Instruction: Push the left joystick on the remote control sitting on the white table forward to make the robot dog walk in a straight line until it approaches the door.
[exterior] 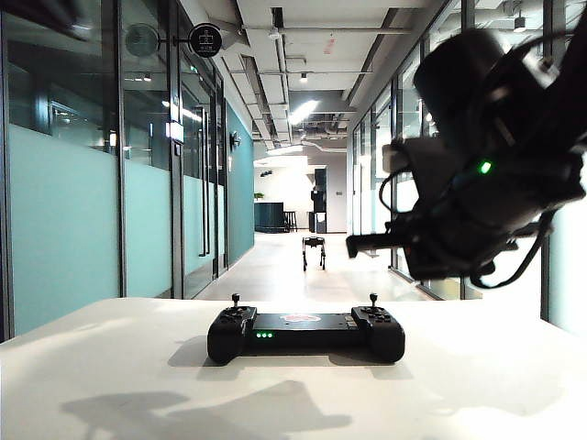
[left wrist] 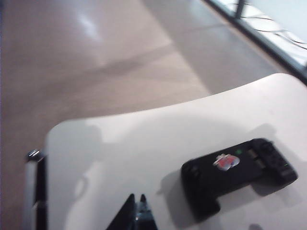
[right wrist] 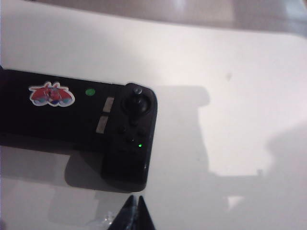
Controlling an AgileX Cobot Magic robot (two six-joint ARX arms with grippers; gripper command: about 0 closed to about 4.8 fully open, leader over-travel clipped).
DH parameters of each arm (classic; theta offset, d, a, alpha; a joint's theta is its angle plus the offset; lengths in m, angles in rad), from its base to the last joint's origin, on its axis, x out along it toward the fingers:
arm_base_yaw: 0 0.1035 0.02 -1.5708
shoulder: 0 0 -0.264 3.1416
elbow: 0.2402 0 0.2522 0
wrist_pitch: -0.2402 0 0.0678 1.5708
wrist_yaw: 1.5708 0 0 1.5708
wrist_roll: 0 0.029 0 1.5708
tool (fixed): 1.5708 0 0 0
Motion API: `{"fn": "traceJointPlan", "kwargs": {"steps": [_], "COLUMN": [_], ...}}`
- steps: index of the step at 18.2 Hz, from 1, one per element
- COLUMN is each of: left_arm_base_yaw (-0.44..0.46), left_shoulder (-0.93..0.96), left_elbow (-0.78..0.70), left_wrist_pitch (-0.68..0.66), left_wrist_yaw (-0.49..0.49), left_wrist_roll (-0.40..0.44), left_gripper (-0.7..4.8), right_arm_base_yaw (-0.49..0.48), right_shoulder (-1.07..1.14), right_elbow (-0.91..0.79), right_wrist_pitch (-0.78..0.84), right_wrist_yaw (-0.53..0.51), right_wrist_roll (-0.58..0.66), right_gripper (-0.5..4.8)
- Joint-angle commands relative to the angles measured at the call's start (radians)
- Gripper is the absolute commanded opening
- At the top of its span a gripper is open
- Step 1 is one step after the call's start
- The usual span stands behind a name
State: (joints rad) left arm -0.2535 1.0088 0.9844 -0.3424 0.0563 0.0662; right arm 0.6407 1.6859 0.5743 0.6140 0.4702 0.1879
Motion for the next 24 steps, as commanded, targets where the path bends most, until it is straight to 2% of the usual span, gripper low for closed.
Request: {"fn": "traceJointPlan", "kwargs": {"steps": [1,5,8,15,17,19,22,24], "left_arm_base_yaw": [0.0,0.0,0.0,0.0,0.0,0.0,0.0,0.001], "left_shoulder": [-0.162,-0.497,-0.677,-1.004,-1.006,-1.007,-1.007,-1.007], "left_elbow": [-0.116,-0.349,-0.475,-0.74,-0.793,-0.843,-0.957,-0.977], "left_wrist_pitch": [0.007,0.013,0.018,0.024,0.055,0.073,0.212,0.166], "left_wrist_yaw": [-0.086,-0.168,-0.233,-0.235,-0.19,-0.187,-0.157,-0.162], "left_wrist_roll": [-0.034,-0.05,-0.082,-0.087,-0.105,-0.104,-0.105,-0.104], "left_gripper": [-0.06,-0.06,-0.06,-0.06,-0.06,-0.06,-0.06,-0.06], "right_arm_base_yaw": [0.018,0.042,0.056,0.088,0.105,0.111,0.125,0.127], "right_shoulder": [-0.053,-0.143,-0.187,-0.23,-0.236,-0.246,-0.265,-0.275], "right_elbow": [-0.014,-0.046,-0.05,-0.05,-0.05,-0.051,-0.051,-0.051], "right_wrist_pitch": [0.002,-0.023,-0.053,-0.073,-0.081,-0.099,-0.114,-0.118], "right_wrist_yaw": [0.003,-0.001,-0.001,-0.001,0.001,0.001,-0.001,-0.001], "right_wrist_roll": [-0.013,-0.04,-0.043,-0.066,-0.066,-0.066,-0.066,-0.076], "right_gripper": [-0.01,-0.01,-0.01,-0.01,-0.01,-0.01,-0.01,-0.01]}}
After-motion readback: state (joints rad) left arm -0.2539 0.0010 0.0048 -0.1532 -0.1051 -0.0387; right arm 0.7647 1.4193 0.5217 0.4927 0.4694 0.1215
